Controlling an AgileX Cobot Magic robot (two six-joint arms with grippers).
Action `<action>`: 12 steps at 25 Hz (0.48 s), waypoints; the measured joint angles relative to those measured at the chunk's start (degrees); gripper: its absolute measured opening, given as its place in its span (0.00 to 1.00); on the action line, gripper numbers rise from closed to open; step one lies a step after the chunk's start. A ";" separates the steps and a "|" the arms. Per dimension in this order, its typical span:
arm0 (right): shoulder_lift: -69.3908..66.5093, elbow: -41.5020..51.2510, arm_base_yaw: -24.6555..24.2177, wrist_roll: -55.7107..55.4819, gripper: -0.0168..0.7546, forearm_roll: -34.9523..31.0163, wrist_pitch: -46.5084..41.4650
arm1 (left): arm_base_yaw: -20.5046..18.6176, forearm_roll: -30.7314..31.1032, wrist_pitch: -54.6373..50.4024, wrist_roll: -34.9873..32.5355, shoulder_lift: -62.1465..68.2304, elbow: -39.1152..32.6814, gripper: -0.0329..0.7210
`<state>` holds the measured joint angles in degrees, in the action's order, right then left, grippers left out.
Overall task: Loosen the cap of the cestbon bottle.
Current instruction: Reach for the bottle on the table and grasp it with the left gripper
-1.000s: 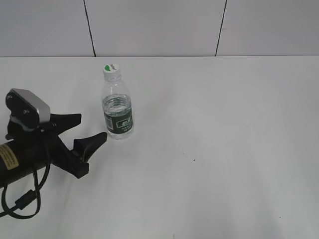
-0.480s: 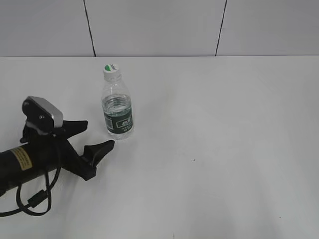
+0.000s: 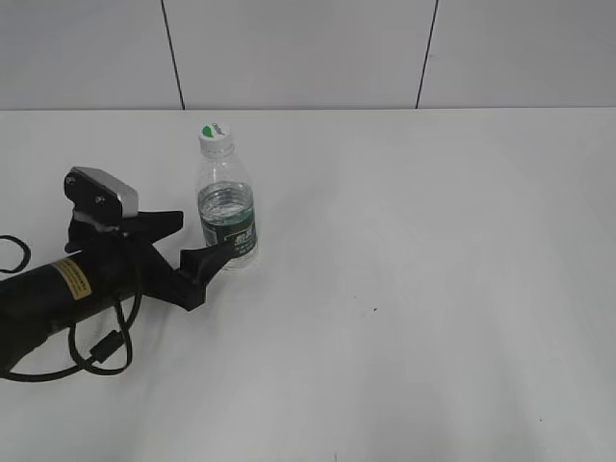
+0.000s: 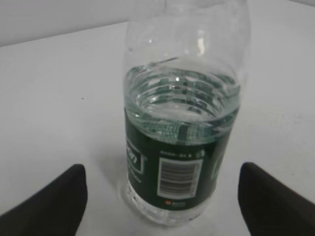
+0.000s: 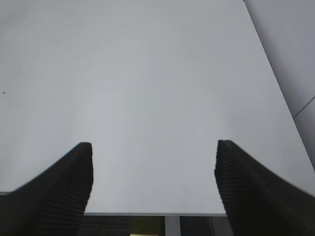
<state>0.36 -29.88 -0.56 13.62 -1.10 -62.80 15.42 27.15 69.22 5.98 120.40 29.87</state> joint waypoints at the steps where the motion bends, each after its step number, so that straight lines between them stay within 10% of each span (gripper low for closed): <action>1: 0.00 0.00 0.00 0.00 0.79 0.00 0.00 | 0.00 0.00 0.00 0.16 0.54 0.63 0.80; 12: 0.00 0.00 0.00 0.00 0.79 0.00 0.00 | 0.00 2.90 0.00 4.93 4.89 7.23 0.80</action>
<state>0.36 -29.88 -0.56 13.62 -1.10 -62.80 15.42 30.05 69.22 10.91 125.29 37.10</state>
